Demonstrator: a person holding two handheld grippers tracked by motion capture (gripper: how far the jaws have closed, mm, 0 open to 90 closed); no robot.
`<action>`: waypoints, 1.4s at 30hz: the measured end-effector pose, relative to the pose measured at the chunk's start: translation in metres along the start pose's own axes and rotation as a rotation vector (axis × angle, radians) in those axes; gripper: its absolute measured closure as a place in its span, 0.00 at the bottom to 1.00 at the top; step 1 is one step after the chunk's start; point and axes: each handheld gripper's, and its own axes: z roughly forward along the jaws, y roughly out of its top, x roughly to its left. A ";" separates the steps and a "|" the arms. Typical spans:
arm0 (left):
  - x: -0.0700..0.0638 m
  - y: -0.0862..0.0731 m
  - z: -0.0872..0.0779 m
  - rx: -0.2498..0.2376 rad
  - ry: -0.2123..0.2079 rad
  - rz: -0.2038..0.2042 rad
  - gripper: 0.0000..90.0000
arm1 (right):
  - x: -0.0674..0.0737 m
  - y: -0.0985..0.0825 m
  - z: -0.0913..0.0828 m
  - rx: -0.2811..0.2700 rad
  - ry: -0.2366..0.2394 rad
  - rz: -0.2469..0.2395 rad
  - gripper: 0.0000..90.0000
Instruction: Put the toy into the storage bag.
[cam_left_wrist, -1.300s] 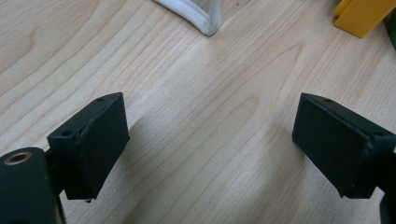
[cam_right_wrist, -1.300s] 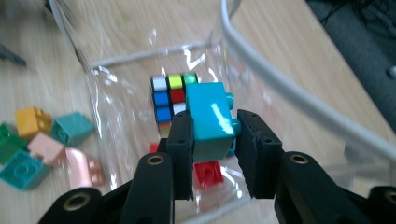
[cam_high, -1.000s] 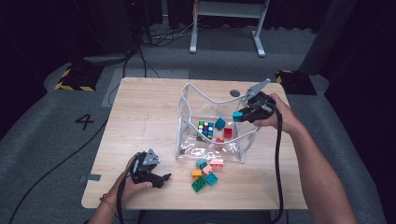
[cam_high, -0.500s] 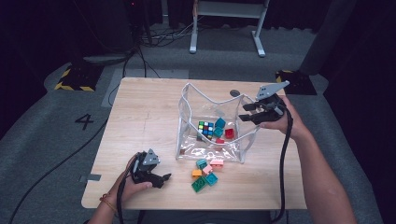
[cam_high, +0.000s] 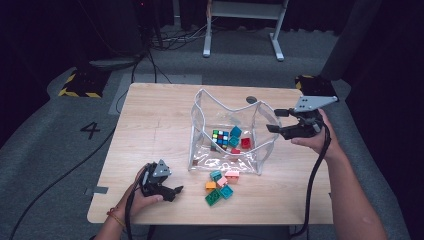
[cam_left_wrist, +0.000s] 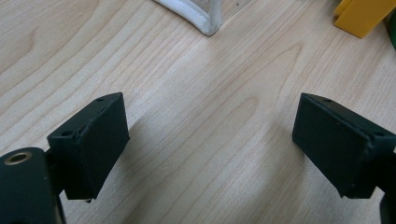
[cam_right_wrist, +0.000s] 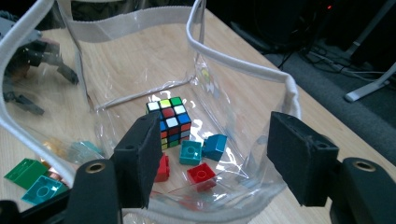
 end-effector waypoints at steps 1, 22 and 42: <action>0.000 0.000 0.000 0.000 -0.001 -0.002 0.12 | 0.001 -0.002 -0.003 -0.009 -0.005 0.001 0.40; 0.000 0.000 0.000 0.000 0.005 0.001 0.12 | 0.028 -0.053 -0.025 -0.037 -0.042 0.011 0.36; 0.000 0.000 0.000 0.001 0.005 0.000 0.12 | 0.068 -0.112 0.018 0.028 0.094 0.042 0.45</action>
